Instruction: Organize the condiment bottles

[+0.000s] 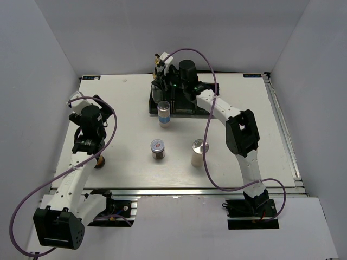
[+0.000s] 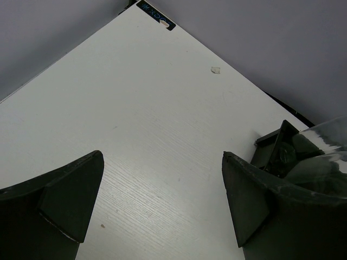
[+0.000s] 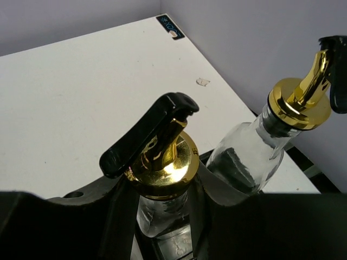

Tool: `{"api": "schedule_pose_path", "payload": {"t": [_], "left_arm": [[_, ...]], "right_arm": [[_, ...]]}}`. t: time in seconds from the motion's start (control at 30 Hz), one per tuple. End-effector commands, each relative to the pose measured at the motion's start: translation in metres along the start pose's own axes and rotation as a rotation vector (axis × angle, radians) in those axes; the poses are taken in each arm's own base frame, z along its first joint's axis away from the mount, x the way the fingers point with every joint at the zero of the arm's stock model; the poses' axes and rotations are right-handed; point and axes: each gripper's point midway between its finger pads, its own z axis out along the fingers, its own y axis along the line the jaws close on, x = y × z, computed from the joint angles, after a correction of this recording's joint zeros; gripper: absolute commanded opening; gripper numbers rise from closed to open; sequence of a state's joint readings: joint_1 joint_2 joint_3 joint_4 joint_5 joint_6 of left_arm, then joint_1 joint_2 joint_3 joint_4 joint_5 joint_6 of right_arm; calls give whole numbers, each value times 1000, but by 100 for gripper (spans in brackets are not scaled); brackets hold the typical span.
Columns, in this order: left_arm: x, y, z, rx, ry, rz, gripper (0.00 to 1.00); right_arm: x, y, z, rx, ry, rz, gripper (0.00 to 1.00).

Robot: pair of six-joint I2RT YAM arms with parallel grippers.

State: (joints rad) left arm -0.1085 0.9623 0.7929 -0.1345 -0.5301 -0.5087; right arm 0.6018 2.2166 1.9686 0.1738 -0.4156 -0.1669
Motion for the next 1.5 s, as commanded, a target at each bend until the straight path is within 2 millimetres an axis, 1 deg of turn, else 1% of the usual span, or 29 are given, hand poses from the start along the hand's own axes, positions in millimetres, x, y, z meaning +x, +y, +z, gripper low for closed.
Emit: {"api": "schedule_pose_path", "payload": {"t": [0.0,0.07,0.13,0.17,0.2,0.23,0.27,0.47,0.67,0.7,0.73,0.77,0.8,0.83,0.87,0.9,0.93,0.97,1.0,1.03,1.07,1.1,1.13,1.2,1.23,1.27,1.3,1.33,1.47], "left_arm": [[-9,-4,-1,19,-15,-7,98],[-9,-5,-2,19,-13,-6,98],[-8,-3,-1,9,-10,-5,98],[-8,-4,-1,8,-9,-7,98],[-8,-3,-1,5,-6,-5,98],[-8,-5,-1,12,-3,-7,98],[-7,-5,-1,16,0,-3,98],[-7,-8,3,8,14,1,98],[-10,-10,2,17,13,-6,98],[-10,-10,1,17,16,-5,98],[-10,-11,1,18,18,-4,98],[-9,-11,1,20,21,-3,98],[-8,-11,1,20,26,-1,98],[-8,-10,0,19,28,1,98],[-5,-9,-1,17,36,5,98],[-5,-8,-2,18,37,8,98],[-5,-8,-2,18,37,8,98],[-2,-6,-3,17,38,10,98],[-1,-6,-3,23,38,12,98],[-3,-6,-5,31,33,7,98],[-3,-7,-5,35,34,7,98],[-1,-9,-7,52,39,4,98],[-2,-10,-8,61,35,0,98],[0,-11,-8,73,39,-2,98],[0,-13,-9,83,40,-6,98],[0,-14,-10,88,40,-7,98],[1,-14,-10,89,44,-6,98],[3,-14,-10,93,47,-10,98],[8,-14,-10,99,58,-9,98]], "right_arm": [[-55,-6,-9,22,-151,-90,33],[-53,-5,-11,24,-143,-88,51],[-55,-5,-14,31,-142,-85,58],[-53,-4,-15,33,-135,-81,64],[-52,-6,-16,40,-131,-79,68],[-56,-6,-20,47,-135,-80,71],[-52,-5,-21,49,-119,-71,89],[-60,-6,-37,88,-87,-48,89],[-60,12,-66,79,-57,-18,90],[-63,12,-76,100,-52,-13,89],[-61,13,-81,112,-37,-6,89],[-60,9,-89,152,-23,12,90],[-75,12,-103,167,-34,13,89],[-56,18,-113,174,44,52,90],[-53,16,-124,215,77,76,89],[-61,23,-143,238,93,128,89],[-29,32,-158,255,206,195,89],[-18,32,-173,308,254,231,89],[-23,41,-192,332,261,297,89],[1,53,-203,337,334,336,89],[19,61,-219,367,408,367,89],[17,75,-229,364,419,384,89],[42,84,-245,401,514,395,89],[51,98,-260,419,580,399,89],[55,110,-264,411,617,398,89],[64,113,-277,449,681,388,89],[67,117,-282,461,705,384,89],[68,127,-283,451,724,376,89],[88,148,-293,427,826,348,89]]}}
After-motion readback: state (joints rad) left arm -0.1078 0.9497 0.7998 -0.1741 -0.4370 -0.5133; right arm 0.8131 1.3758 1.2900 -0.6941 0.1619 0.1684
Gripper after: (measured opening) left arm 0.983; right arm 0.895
